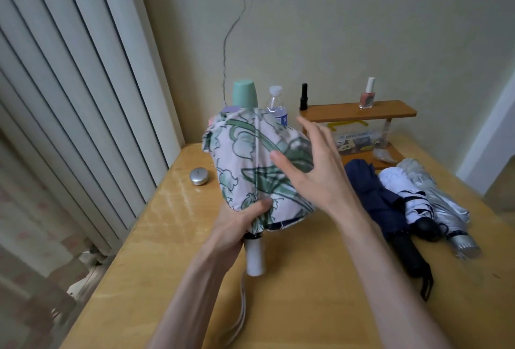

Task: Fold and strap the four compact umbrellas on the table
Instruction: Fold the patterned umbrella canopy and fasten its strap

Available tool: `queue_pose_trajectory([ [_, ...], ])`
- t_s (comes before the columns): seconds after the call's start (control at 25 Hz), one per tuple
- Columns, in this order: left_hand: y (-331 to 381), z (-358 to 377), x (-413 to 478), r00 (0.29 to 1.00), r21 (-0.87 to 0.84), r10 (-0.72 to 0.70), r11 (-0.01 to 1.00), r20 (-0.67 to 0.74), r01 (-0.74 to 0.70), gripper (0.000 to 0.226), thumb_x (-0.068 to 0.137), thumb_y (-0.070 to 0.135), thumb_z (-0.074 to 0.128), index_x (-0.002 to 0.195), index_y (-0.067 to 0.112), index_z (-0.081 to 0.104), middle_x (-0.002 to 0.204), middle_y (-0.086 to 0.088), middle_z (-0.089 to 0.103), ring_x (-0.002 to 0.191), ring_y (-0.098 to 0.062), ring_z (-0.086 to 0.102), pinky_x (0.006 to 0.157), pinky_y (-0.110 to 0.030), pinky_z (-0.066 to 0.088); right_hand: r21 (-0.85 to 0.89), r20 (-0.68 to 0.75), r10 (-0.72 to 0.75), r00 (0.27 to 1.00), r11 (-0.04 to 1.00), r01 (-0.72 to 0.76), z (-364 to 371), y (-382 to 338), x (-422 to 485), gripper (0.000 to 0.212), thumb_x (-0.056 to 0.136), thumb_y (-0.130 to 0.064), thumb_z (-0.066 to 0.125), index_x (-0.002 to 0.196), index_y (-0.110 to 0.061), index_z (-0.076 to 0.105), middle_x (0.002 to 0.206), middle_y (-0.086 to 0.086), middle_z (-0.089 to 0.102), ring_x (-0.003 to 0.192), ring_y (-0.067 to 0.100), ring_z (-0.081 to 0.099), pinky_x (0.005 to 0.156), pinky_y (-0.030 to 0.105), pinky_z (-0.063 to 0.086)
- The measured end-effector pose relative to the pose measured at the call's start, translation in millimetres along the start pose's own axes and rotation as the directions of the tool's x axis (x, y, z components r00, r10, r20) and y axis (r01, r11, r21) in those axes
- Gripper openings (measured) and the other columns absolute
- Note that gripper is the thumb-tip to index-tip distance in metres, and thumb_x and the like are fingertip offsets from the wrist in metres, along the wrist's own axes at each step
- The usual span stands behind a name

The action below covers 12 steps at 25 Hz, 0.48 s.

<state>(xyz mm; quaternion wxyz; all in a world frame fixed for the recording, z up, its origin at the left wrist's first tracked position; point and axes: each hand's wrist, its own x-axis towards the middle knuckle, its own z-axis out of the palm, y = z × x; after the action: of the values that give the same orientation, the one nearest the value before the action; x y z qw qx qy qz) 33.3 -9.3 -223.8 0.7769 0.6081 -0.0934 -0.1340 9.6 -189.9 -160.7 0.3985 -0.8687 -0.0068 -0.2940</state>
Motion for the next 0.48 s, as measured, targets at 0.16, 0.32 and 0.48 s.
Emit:
queue_pose_trajectory([
  [0.16, 8.2, -8.8, 7.2, 0.987, -0.081, 0.112, 0.989, -0.118, -0.122, 0.042, 0.089, 0.002, 0.075, 0.13, 0.006, 0.067, 0.116, -0.008, 0.079, 0.104, -0.024, 0.075, 0.078, -0.028, 0.06, 0.04, 0.078, 0.0, 0.997, 0.999, -0.003, 14.1, -4.9, -4.5, 0.023, 0.09, -0.042, 0.08, 0.102, -0.024, 0.072, 0.093, -0.013, 0.069, 0.084, 0.004, 0.067, 0.069, 0.018, 0.052],
  [0.32, 15.4, -16.7, 6.2, 0.979, -0.142, 0.161, 0.974, -0.125, -0.178, 0.045, 0.089, 0.005, 0.074, 0.133, 0.005, 0.065, 0.122, -0.014, 0.077, 0.108, -0.027, 0.075, 0.083, -0.032, 0.062, 0.209, 0.212, 0.095, 0.973, 0.968, -0.14, 38.8, -2.7, -9.4, 0.036, 0.09, -0.042, 0.081, 0.12, -0.026, 0.072, 0.102, -0.016, 0.075, 0.091, -0.003, 0.072, 0.084, 0.025, 0.062],
  [0.48, 13.6, -21.8, 9.2, 0.976, -0.182, 0.134, 0.969, -0.169, -0.165, 0.038, 0.093, -0.002, 0.071, 0.13, 0.006, 0.066, 0.118, -0.013, 0.078, 0.101, -0.025, 0.076, 0.079, -0.032, 0.062, 0.259, 0.28, 0.408, 0.869, 0.84, -0.477, 45.1, 5.8, -9.3, 0.042, 0.091, -0.055, 0.075, 0.106, -0.016, 0.076, 0.092, -0.001, 0.081, 0.077, 0.015, 0.079, 0.071, 0.037, 0.066],
])
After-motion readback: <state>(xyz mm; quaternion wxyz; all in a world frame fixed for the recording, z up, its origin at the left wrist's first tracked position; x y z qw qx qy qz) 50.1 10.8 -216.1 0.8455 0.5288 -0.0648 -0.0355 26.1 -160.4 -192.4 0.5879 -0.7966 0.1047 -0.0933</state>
